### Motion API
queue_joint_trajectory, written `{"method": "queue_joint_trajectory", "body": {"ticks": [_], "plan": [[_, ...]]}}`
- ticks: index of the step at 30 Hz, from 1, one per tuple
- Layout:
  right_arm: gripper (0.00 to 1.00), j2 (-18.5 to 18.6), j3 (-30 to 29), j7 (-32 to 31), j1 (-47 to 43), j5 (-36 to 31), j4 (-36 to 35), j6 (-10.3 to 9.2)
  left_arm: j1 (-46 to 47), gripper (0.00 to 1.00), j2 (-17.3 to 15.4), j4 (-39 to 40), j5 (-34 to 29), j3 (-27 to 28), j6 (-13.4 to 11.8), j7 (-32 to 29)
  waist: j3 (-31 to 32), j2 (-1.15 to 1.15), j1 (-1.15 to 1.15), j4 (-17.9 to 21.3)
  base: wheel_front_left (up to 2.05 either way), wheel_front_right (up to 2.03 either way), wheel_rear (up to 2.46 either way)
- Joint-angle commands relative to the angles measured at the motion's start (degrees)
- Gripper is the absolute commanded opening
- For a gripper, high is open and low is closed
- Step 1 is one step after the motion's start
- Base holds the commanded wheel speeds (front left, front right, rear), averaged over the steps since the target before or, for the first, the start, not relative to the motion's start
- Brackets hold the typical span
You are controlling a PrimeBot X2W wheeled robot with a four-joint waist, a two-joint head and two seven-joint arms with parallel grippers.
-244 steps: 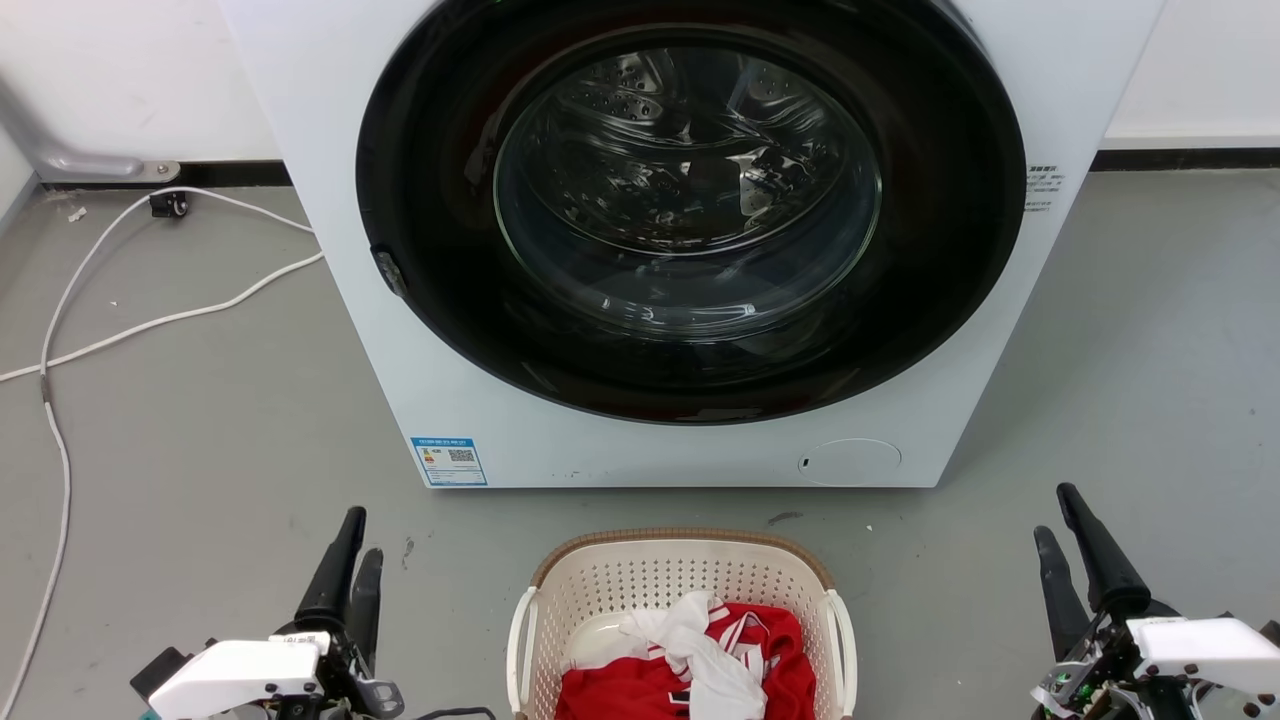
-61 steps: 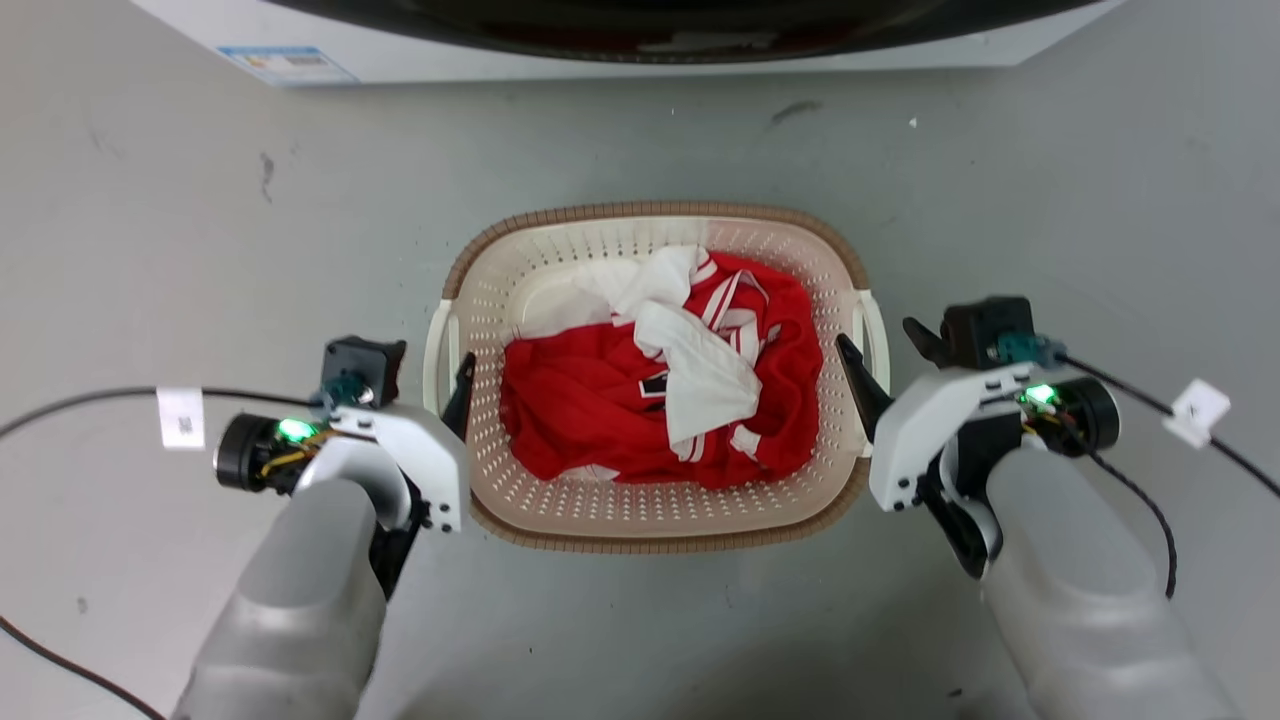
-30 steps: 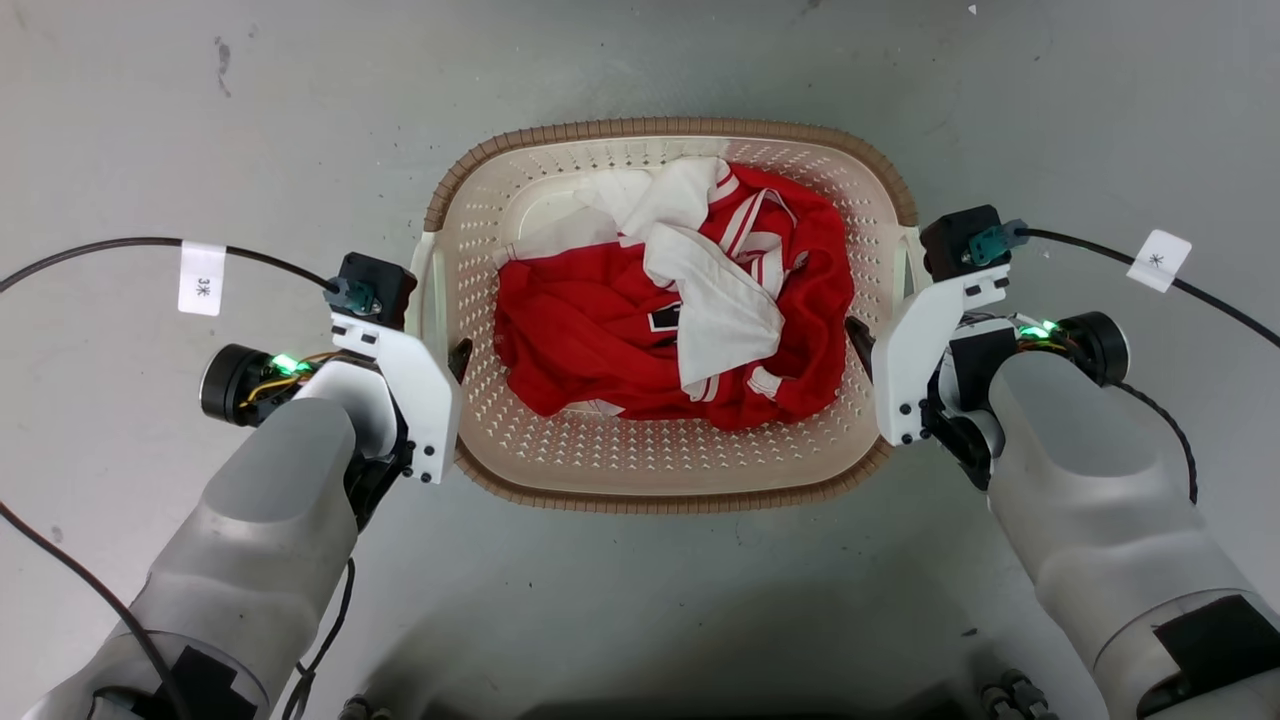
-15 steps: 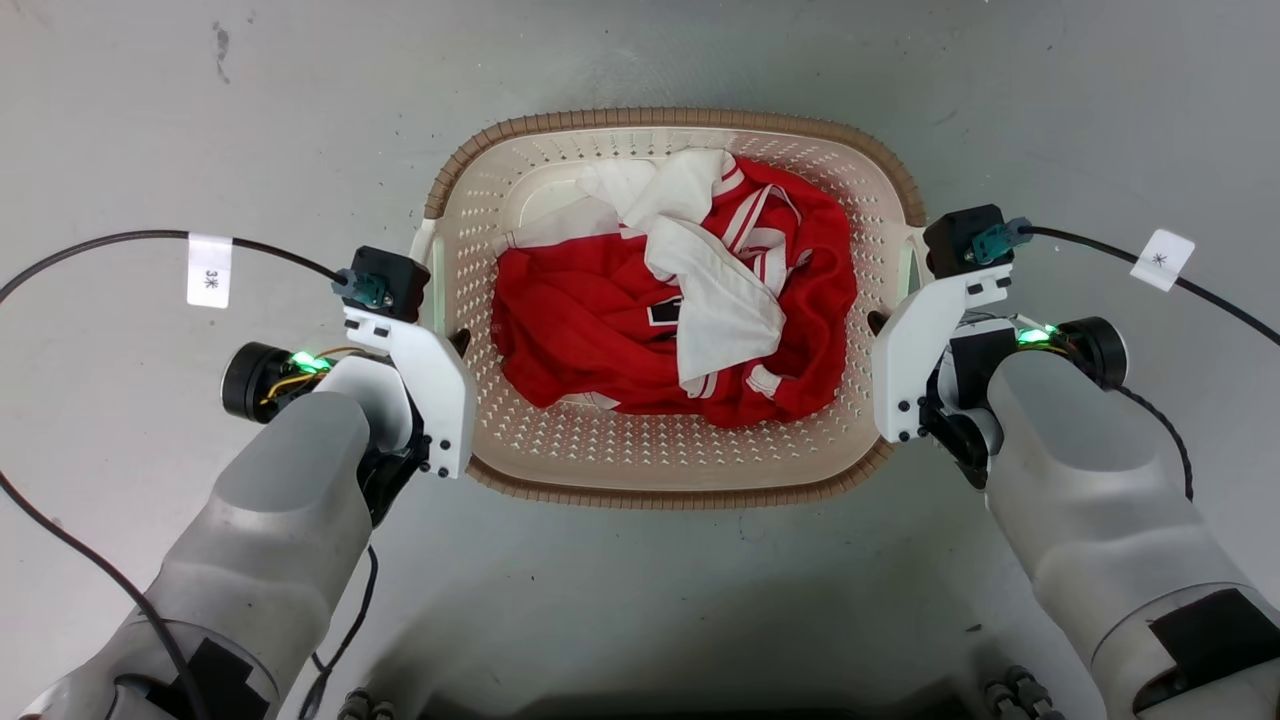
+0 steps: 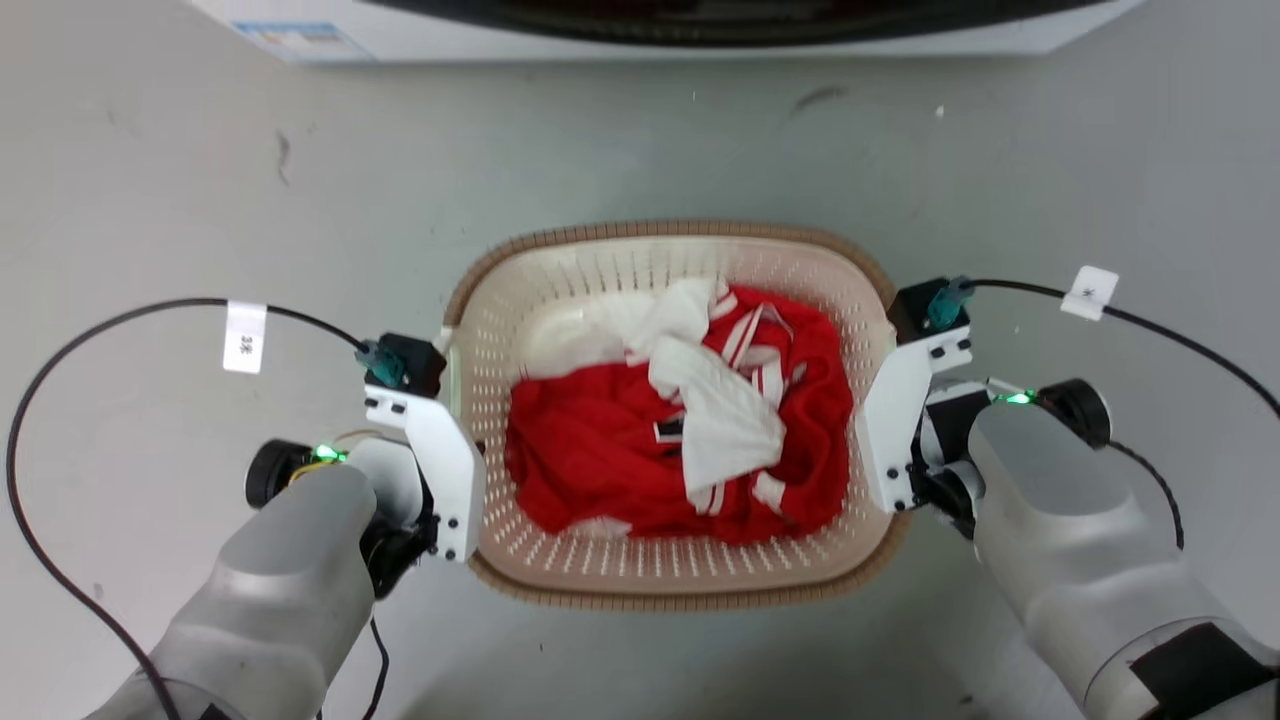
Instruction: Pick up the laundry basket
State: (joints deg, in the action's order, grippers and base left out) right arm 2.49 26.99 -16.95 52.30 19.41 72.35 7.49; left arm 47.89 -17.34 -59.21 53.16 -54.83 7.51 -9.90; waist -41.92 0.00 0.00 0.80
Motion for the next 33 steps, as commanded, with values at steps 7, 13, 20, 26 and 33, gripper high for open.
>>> {"method": "queue_joint_trajectory", "body": {"ticks": [7, 13, 20, 26, 33], "plan": [[0.00, 0.8, 2.8, -10.0, -3.9, 2.5, 0.8, -0.01, -3.8, 0.00, -4.0, 4.5, 7.0, -4.6, -0.1, -8.7, 15.2, 0.00, 0.00, 0.2, 0.00, 0.00, 0.00], [0.00, 0.8, 5.4, -18.1, -5.5, 5.8, -0.6, 0.00, -4.7, 0.00, -6.2, 7.8, 11.6, -7.5, -0.1, -15.2, 23.1, 0.00, 0.00, 0.2, 0.00, 0.00, 0.00], [0.00, 0.8, 6.9, -24.2, -5.9, 8.5, -0.9, 0.01, -4.8, 0.00, -7.8, 10.9, 16.1, -9.6, -0.1, -19.3, 30.1, 0.00, 0.00, 0.3, 0.00, 0.00, 0.00], [0.00, 0.8, 8.1, -27.6, -5.9, 11.0, -2.4, 0.07, -4.3, 0.00, -9.7, 12.2, 18.4, -11.4, -0.1, -22.5, 33.6, 0.00, 0.00, 0.3, 0.00, 0.00, 0.00], [0.00, 0.9, 10.2, -32.4, -6.5, 12.7, -3.4, 0.07, -5.1, 0.00, -11.5, 12.9, 21.1, -12.8, -0.1, -26.8, 36.0, 0.00, 0.00, 0.4, 0.00, 0.00, 0.00]]}}
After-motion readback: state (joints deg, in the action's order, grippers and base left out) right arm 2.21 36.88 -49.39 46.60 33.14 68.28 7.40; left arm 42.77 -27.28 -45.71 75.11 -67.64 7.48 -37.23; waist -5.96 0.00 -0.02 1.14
